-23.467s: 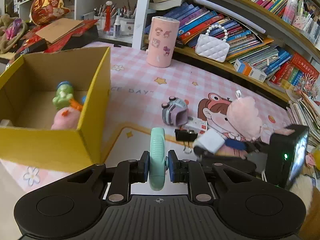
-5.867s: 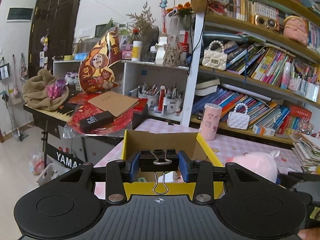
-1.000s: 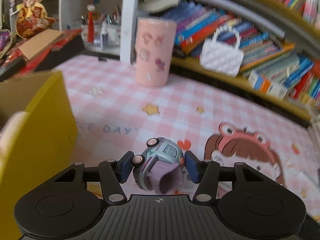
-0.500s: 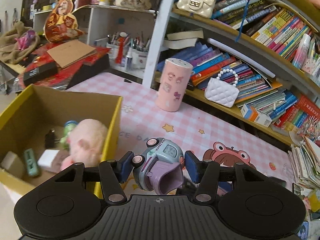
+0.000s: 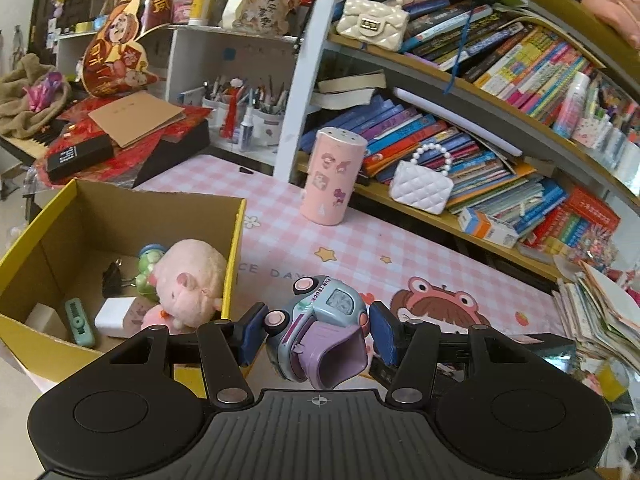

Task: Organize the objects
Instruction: 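Carry the toy car and white box over the yellow box with both tools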

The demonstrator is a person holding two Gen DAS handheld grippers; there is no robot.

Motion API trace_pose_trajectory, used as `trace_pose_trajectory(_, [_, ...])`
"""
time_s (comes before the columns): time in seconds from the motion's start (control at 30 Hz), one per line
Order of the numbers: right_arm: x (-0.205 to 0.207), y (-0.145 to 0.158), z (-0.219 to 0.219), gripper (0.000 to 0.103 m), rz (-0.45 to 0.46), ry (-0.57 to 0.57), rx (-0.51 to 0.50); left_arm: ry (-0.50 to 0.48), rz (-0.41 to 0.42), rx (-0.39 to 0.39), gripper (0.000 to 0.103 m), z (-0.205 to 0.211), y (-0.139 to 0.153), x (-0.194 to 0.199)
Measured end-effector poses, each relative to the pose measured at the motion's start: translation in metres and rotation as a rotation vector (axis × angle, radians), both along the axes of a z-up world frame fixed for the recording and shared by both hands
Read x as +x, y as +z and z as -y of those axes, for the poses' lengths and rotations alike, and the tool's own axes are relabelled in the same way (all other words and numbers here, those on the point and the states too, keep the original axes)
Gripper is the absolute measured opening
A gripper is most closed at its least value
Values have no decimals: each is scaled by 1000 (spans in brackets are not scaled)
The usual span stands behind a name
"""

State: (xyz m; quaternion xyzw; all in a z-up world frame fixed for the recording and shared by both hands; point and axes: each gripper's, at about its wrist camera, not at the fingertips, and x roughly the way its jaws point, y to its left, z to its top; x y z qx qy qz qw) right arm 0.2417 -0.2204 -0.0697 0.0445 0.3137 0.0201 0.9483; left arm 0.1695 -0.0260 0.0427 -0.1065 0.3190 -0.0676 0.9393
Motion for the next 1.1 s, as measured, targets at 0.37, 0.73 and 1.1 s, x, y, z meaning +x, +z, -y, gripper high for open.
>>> trace_pose_trajectory(0.37, [-103, 47, -18, 56, 8, -39, 47, -86, 20, -16, 54, -37, -3, -48])
trace_pose_trajectory(0.73, [-184, 56, -97, 56, -62, -29, 33, -100, -5, 13, 54, -113, -26, -105])
trace_pose_trajectory(1.1, [-215, 61, -188, 56, -52, 58, 7, -44, -28, 13, 54, -195, -40, -150])
